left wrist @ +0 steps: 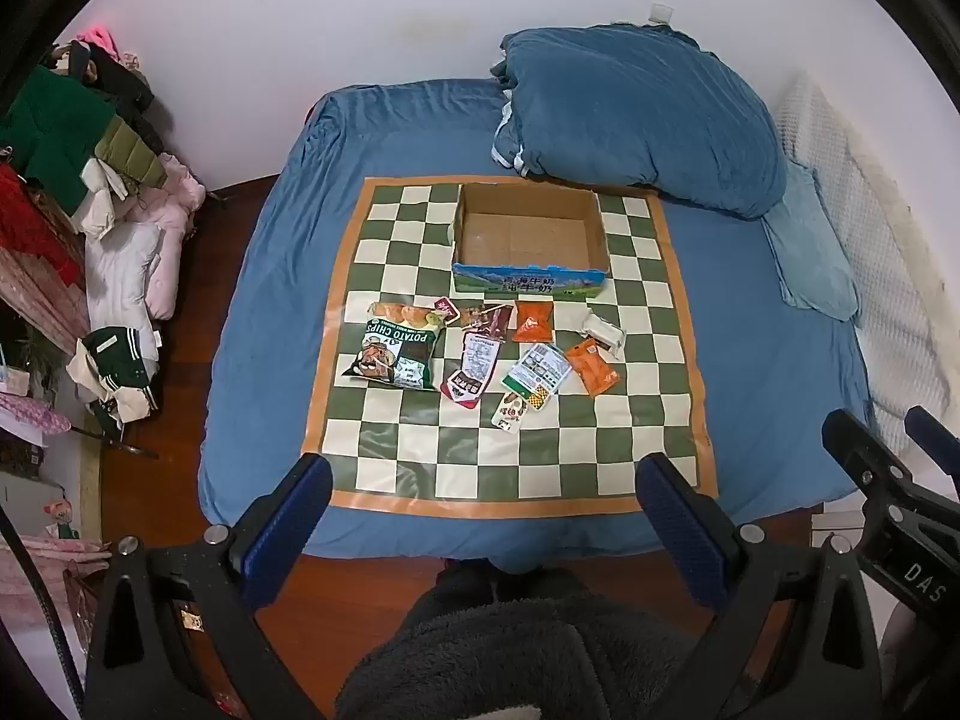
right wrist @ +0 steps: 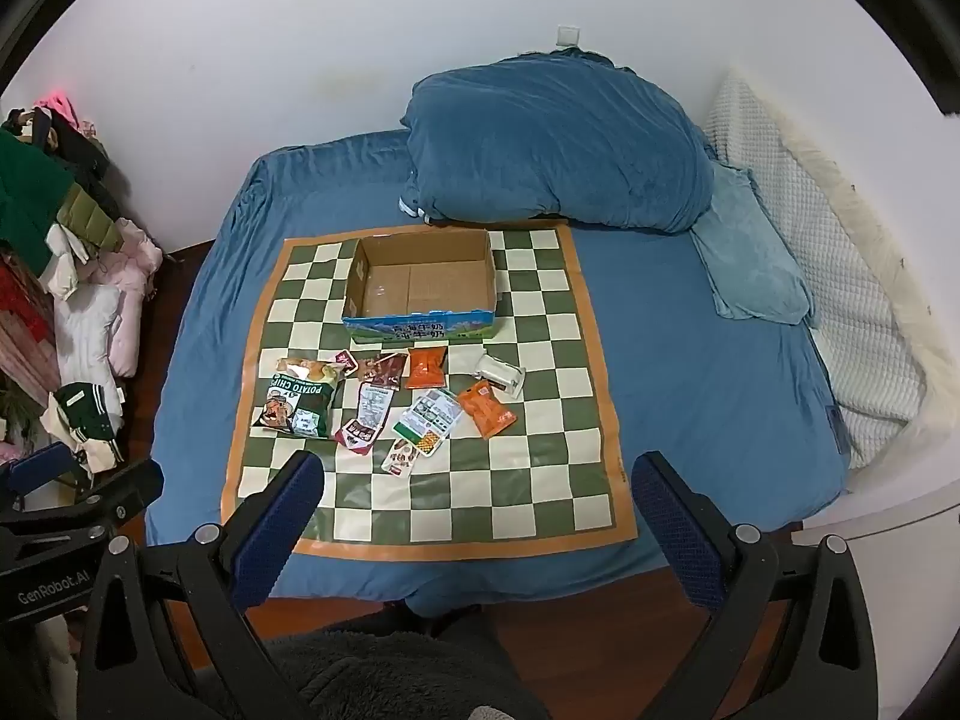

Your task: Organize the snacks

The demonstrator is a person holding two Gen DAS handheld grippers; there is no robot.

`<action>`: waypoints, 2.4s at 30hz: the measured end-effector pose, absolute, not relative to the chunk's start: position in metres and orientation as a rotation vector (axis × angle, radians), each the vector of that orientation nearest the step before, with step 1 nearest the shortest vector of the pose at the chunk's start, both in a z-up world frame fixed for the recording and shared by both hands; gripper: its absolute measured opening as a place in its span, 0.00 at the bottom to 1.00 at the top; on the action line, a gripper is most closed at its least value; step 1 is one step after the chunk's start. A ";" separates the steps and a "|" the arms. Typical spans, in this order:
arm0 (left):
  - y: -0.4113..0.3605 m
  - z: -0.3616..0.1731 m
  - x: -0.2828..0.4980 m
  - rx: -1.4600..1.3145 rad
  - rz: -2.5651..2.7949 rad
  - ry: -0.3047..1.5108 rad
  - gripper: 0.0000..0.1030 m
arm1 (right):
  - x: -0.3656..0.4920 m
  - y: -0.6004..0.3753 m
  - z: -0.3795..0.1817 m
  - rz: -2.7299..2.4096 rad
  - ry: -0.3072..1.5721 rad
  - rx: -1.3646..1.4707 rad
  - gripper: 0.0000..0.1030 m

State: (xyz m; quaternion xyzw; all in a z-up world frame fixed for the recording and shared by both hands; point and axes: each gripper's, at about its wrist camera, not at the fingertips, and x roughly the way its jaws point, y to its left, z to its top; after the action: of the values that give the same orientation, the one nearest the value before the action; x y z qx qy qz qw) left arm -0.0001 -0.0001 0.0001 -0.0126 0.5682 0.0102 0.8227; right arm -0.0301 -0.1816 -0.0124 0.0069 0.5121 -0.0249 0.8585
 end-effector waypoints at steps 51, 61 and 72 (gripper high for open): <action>0.000 0.010 0.008 -0.030 0.023 1.194 1.00 | -0.028 -0.179 0.001 -0.052 1.062 0.015 1.00; -0.001 0.011 0.008 -0.030 0.022 1.190 1.00 | -0.027 -0.178 0.004 -0.052 1.057 0.016 1.00; -0.003 0.011 0.011 -0.033 0.020 1.187 1.00 | -0.027 -0.178 0.005 -0.052 1.054 0.016 1.00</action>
State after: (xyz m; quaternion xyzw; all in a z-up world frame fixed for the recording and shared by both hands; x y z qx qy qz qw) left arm 0.0105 -0.0033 0.0112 -0.0157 0.5593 0.0095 0.8287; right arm -0.0271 -0.1784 0.0052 0.0077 0.5029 -0.0248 0.8640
